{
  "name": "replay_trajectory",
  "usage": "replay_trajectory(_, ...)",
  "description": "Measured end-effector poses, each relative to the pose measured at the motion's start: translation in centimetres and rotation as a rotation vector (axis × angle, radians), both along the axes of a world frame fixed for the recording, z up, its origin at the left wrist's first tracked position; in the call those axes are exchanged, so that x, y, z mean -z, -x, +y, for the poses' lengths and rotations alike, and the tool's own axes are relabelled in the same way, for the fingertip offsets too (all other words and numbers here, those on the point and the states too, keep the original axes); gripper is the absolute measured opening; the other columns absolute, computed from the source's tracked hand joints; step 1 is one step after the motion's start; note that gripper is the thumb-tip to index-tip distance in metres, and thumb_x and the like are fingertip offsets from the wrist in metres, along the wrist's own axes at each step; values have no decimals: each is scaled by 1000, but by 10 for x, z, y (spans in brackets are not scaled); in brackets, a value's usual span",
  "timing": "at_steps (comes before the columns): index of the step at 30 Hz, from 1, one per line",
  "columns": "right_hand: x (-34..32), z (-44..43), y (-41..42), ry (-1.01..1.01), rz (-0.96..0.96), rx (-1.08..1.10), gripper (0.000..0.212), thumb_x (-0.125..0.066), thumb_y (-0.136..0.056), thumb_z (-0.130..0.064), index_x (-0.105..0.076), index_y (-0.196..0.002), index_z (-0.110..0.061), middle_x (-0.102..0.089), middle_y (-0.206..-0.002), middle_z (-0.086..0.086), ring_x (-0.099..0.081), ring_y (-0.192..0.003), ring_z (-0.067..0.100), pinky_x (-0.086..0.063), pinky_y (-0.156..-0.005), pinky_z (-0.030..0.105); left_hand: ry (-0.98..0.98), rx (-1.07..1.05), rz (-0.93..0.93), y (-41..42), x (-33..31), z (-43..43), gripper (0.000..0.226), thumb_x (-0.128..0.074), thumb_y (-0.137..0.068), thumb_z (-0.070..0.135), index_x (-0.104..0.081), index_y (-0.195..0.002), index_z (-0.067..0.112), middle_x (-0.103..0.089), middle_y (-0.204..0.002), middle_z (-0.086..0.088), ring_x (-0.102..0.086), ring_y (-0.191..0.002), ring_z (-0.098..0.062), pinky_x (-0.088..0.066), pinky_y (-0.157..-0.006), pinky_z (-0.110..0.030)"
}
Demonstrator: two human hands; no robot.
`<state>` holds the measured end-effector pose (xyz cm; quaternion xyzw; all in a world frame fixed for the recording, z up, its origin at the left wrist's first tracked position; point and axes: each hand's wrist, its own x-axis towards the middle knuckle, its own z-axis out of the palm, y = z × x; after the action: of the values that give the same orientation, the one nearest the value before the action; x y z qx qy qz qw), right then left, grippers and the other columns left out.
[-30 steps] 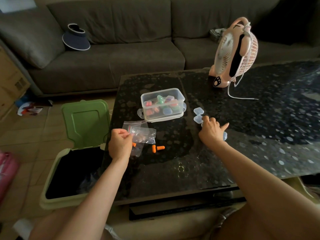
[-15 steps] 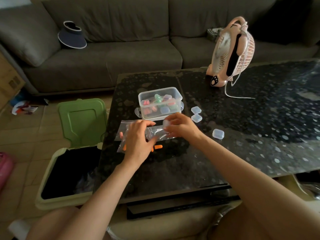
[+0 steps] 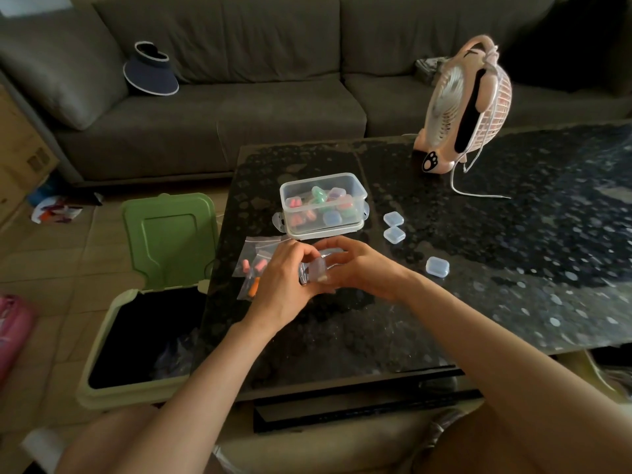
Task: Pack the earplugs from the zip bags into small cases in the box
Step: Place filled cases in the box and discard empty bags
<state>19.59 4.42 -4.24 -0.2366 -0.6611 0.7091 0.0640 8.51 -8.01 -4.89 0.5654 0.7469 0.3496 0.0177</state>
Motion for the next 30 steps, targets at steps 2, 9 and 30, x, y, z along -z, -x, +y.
replay_trajectory(2, 1, 1, -1, 86, 22, -8, 41, -61, -86, -1, -51, -124, -10, -62, -115, 16, -65, -100, 26, -56, -80, 32, -10, -16, 5, 2, 0, 1, 38, -76, -76, 25, -58, -105, 10, -59, -112, -2, -47, -102, -6, -7, -79, 15)
replay_trajectory(9, 2, 3, -1, 62, 76, 103, 37, -60, -84, 6, -53, -118, -7, -62, -107, 12, -66, -88, 25, -58, -70, 33, -9, 20, -58, 0, 0, 2, 53, -78, -73, 26, -55, -117, 9, -53, -118, 0, -49, -103, -5, -11, -81, 15)
replay_trajectory(30, 2, -5, 3, 138, 45, 107, 38, -67, -85, -10, -54, -120, -6, -65, -104, 12, -67, -92, 21, -57, -76, 32, 29, -28, -14, 0, -4, -1, 33, -75, -78, 28, -59, -102, 11, -62, -106, -1, -47, -92, -1, -9, -79, 14)
